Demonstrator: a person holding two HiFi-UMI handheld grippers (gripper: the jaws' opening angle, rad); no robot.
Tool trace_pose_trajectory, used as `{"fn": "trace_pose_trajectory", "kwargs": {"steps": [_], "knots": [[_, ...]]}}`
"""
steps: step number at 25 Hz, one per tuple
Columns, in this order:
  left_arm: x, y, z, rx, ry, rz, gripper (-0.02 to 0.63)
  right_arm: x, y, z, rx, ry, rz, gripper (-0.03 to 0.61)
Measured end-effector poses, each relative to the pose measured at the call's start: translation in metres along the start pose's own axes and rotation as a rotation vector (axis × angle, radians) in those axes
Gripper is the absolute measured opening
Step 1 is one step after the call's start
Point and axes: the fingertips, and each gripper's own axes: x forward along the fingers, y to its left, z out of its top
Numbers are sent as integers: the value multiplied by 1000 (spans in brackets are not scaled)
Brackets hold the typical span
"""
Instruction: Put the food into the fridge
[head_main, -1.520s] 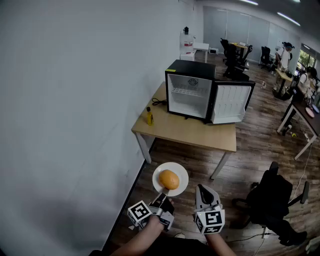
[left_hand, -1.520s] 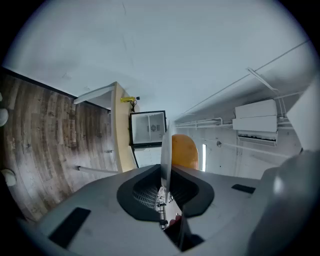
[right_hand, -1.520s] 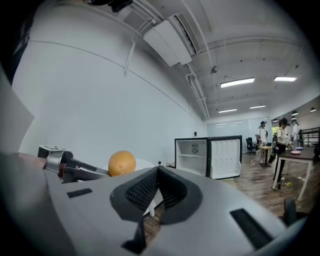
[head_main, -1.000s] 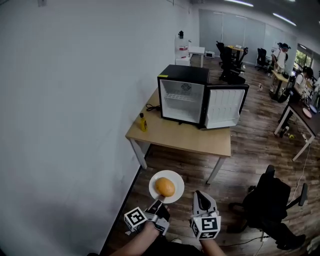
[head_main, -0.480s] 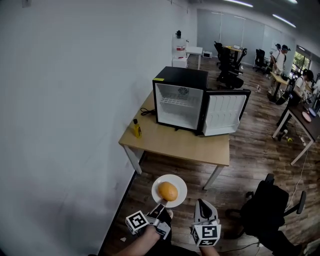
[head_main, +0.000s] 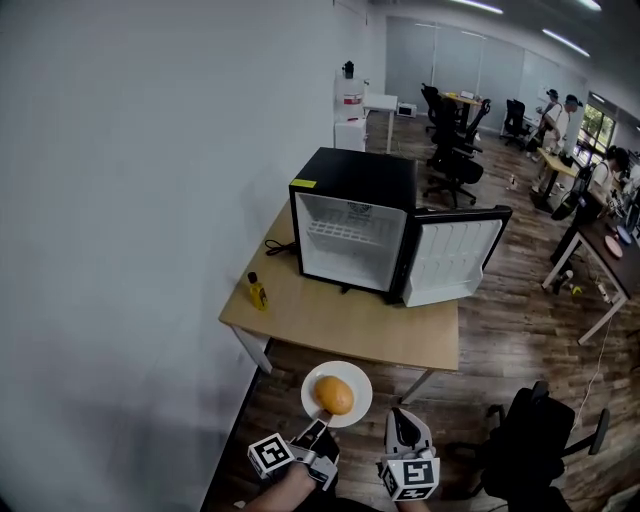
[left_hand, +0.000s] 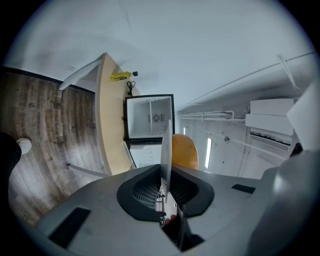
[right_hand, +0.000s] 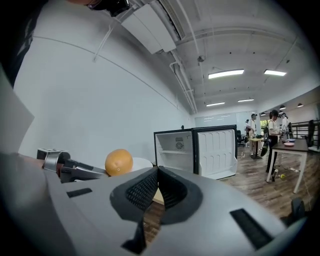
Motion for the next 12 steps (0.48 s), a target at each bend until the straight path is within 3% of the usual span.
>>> {"fn": "trace_pose_trajectory", "kwargs": {"steps": [7, 12], "knots": [[69, 8, 60, 33, 58, 33, 38, 86, -14, 29, -7, -4, -19, 60], [112, 12, 88, 4, 88, 61, 38, 124, -31, 39, 82, -35, -68, 60]]}}
